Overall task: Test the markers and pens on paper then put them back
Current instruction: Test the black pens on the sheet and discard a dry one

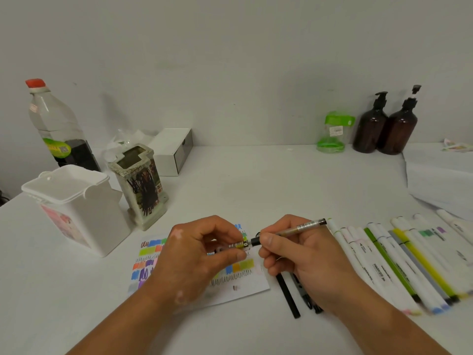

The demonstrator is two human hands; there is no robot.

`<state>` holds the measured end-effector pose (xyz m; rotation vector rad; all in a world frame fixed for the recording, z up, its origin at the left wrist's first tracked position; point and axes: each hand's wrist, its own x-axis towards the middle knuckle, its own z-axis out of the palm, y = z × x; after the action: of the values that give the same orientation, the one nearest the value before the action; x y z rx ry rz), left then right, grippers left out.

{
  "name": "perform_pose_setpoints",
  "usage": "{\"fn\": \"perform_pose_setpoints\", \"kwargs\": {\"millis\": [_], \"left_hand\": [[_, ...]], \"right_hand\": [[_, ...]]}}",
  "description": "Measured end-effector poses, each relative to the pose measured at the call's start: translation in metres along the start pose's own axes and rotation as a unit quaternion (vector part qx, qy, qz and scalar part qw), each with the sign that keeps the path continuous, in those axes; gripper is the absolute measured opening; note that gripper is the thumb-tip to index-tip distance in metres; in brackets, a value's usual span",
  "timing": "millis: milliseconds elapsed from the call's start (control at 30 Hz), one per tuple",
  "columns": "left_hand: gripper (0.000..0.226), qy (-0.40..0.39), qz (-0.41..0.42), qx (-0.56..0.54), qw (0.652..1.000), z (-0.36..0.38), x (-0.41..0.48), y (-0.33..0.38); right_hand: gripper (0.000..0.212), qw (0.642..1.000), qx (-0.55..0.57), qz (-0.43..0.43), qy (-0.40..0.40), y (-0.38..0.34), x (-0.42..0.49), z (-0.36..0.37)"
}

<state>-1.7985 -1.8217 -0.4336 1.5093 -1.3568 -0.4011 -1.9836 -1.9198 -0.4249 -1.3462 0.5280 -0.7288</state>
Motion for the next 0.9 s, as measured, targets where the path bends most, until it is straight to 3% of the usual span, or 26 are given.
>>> {"fn": "perform_pose_setpoints", "kwargs": {"millis": [167, 267, 367, 467, 567, 733, 800, 900], "left_hand": [[0.022, 0.000, -0.026, -0.007, 1.000, 0.003, 0.002, -0.004], [0.022, 0.003, -0.054, 0.013, 0.998, 0.005, 0.006, -0.009], [0.024, 0.003, -0.042, 0.030, 0.999, 0.002, 0.007, -0.015], [0.024, -0.023, 0.004, 0.088, 0.996, 0.002, 0.006, -0.016], [0.032, -0.044, 0.064, 0.120, 0.990, 0.006, 0.005, -0.017], [0.058, -0.069, -0.026, 0.242, 0.968, -0.005, 0.010, -0.039], [0.067, -0.109, -0.049, 0.301, 0.946, -0.009, 0.009, -0.048], [0.068, -0.114, -0.053, 0.316, 0.940, -0.012, 0.008, -0.055]], "right_hand": [[0.009, 0.999, -0.049, -0.006, 0.018, 0.003, 0.002, 0.001], [0.026, 0.998, -0.047, -0.005, 0.039, -0.008, 0.003, -0.013], [0.042, 0.996, -0.087, 0.031, -0.008, -0.027, -0.004, -0.029], [0.022, 0.946, -0.304, 0.079, -0.079, -0.032, -0.014, -0.023], [0.014, 0.898, -0.426, 0.079, -0.082, -0.023, -0.017, -0.006], [0.020, 0.826, -0.559, 0.034, 0.059, -0.014, -0.017, 0.002], [0.017, 0.795, -0.600, 0.047, 0.079, -0.008, -0.017, 0.005], [0.031, 0.743, -0.663, 0.046, 0.071, 0.010, -0.017, 0.015]]}}
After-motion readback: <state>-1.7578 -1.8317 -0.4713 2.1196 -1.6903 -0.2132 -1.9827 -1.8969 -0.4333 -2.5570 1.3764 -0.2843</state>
